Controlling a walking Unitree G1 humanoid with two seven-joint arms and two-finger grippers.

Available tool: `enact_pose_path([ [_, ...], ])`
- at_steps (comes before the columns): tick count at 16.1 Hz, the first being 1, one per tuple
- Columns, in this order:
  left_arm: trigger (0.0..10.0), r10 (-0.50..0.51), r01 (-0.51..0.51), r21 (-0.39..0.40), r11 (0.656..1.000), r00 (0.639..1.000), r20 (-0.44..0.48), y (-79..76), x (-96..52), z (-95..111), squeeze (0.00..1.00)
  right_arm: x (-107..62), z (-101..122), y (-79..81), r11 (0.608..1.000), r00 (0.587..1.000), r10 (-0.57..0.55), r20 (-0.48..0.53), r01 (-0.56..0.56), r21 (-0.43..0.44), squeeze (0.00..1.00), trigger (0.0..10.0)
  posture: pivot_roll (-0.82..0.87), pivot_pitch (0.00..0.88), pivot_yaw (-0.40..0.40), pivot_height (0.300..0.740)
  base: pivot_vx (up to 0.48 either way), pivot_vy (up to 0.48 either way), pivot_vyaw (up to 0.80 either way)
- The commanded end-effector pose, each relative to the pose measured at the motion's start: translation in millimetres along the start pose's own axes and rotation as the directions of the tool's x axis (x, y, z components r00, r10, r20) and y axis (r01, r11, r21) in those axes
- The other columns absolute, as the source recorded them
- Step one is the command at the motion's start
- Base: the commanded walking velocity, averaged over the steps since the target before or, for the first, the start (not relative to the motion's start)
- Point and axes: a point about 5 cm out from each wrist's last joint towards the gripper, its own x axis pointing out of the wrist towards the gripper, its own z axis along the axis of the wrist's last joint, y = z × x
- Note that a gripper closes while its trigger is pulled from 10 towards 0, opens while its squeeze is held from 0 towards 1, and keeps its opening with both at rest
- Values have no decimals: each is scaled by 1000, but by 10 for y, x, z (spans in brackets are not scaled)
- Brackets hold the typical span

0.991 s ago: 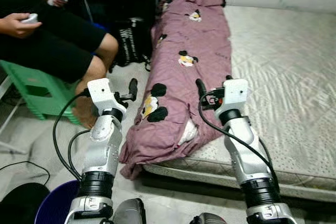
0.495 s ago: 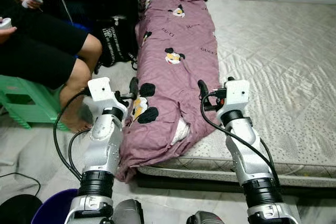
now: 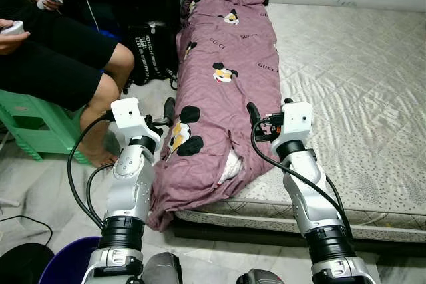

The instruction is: Clean up the room

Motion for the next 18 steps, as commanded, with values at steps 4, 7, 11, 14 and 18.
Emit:
enact_pose_path([
  [4,10000,10,-10,-5,1000,1000,1,17,-6,1,0,30,45,10,1000,1000,9,20,-9,9,0,10000,-10,31,4,707,0,0,0],
  [7,10000,11,-11,-6,1000,1000,0,15,-4,0,0,32,51,6,1000,1000,8,23,-9,9,0,10000,-10,34,3,672,0,0,0],
  [11,10000,13,-13,-7,1000,1000,0,17,1,3,0,39,57,7,1000,1000,12,26,-12,10,0,10000,-10,35,3,627,0,0,0],
  [14,10000,26,-26,14,1000,1000,6,31,-1,11,0,48,59,15,1000,999,22,28,-23,13,0,10000,-10,35,4,623,0,0,0],
  [18,10000,84,-105,260,960,992,92,199,-70,125,0,65,66,14,1000,999,28,32,-28,7,0,10000,-9,36,3,623,0,0,0],
])
